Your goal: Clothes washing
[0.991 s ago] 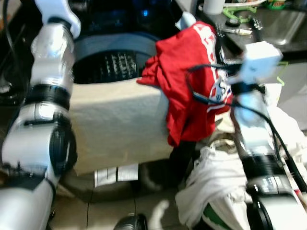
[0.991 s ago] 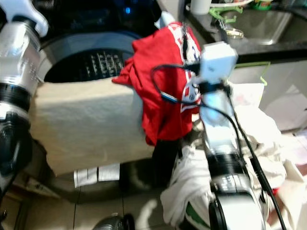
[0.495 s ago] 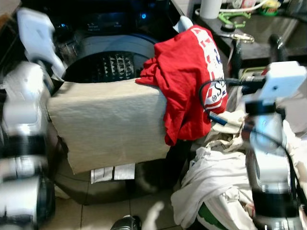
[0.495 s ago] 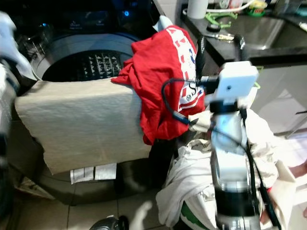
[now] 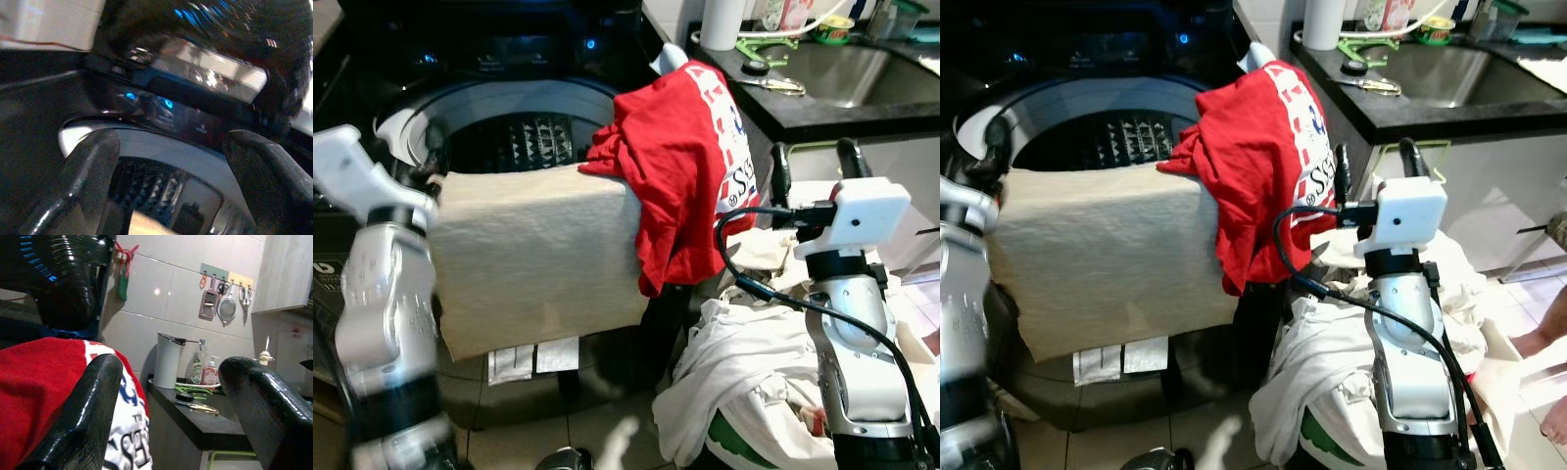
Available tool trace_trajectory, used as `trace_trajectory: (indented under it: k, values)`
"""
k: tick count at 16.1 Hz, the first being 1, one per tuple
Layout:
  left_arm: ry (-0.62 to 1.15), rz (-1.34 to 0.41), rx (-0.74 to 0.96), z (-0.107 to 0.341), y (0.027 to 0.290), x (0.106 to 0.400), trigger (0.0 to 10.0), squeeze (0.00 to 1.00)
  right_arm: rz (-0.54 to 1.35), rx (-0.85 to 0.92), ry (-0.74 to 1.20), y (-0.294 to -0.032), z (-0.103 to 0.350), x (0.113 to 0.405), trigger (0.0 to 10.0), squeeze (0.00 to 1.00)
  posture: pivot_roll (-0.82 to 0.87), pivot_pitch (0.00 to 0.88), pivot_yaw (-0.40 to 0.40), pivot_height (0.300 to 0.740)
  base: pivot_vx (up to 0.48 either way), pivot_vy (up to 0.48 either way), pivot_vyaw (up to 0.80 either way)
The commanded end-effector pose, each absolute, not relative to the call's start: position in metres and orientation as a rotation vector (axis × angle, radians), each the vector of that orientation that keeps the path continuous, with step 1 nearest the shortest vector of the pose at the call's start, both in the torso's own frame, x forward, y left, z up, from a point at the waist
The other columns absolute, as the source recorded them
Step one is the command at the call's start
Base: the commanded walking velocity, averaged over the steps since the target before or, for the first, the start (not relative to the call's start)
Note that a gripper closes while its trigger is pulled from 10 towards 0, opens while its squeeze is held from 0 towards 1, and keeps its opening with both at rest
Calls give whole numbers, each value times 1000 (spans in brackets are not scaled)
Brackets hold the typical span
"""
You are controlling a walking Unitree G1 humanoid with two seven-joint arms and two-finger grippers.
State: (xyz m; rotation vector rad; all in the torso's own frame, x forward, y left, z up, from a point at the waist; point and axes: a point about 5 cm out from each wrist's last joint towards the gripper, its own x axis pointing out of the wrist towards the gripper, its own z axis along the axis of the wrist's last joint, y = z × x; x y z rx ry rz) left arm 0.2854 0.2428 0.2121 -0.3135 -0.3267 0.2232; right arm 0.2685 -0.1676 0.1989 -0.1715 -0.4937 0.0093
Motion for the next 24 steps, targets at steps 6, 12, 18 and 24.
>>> trace_trajectory:
  k: [6,12,18,24]
  values:
    - [-185,243,-379,177,221,237,10000,0,47,-164,-484,-173,187,249,10000,0,79,0,-25,740,0,0,0]
    - [-236,157,51,172,205,208,10000,0,84,-189,-469,-177,177,237,10000,0,46,0,-49,740,0,0,0]
    - [-141,176,264,151,205,223,10000,0,106,-211,-370,-174,153,251,10000,0,68,0,-51,740,0,0,0]
    - [-120,20,267,143,171,235,10000,0,145,-193,-365,-169,143,260,10000,0,66,0,-33,740,0,0,0]
